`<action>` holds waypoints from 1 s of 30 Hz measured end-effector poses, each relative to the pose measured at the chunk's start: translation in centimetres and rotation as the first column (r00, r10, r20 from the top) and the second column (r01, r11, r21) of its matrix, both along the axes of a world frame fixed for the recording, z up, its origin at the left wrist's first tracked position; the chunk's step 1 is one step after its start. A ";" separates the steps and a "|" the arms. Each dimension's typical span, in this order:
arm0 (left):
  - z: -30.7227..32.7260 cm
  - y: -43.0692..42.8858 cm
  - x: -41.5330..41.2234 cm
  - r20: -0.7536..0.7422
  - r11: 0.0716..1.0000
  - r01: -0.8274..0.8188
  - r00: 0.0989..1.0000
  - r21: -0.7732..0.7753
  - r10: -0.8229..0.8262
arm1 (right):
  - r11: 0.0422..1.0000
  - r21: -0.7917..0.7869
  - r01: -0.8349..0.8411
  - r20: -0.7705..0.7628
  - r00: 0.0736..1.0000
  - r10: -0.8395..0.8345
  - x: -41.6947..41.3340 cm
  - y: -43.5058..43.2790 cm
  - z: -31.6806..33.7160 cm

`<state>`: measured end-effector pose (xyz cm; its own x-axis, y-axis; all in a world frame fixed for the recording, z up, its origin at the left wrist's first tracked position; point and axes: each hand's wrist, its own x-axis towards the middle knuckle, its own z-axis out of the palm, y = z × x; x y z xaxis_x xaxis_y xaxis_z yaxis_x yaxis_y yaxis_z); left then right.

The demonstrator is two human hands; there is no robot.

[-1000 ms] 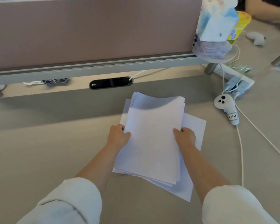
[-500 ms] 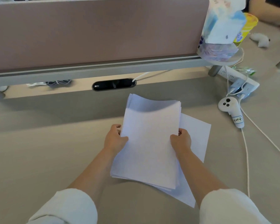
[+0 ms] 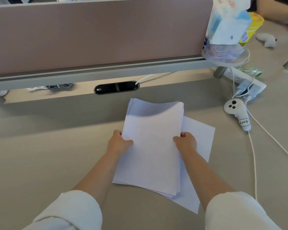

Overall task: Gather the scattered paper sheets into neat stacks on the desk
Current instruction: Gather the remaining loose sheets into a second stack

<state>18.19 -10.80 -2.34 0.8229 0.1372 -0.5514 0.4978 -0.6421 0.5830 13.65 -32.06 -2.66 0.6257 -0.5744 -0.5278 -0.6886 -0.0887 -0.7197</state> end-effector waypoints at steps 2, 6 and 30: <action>0.1 0.1 0.0 0.017 0.997 -0.038 0.999 -0.061 0.039 | 0.999 0.035 0.016 0.008 1.000 -0.017 -0.1 0.0 0.2; 1.3 0.3 -0.3 -0.016 0.951 -0.033 0.999 -0.308 0.029 | 0.997 0.072 0.017 0.016 1.000 -0.019 -0.4 -0.4 0.3; 2.9 -5.9 -2.2 -0.015 0.932 0.355 0.934 -0.077 -0.357 | 0.986 0.151 0.066 0.046 0.996 -0.074 -7.4 -7.4 -1.4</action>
<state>16.01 -16.69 0.54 0.7943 -0.2026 -0.5727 0.2614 -0.7371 0.6232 6.22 -39.44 -4.05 0.6154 -0.5348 -0.5790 -0.6509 0.0694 -0.7560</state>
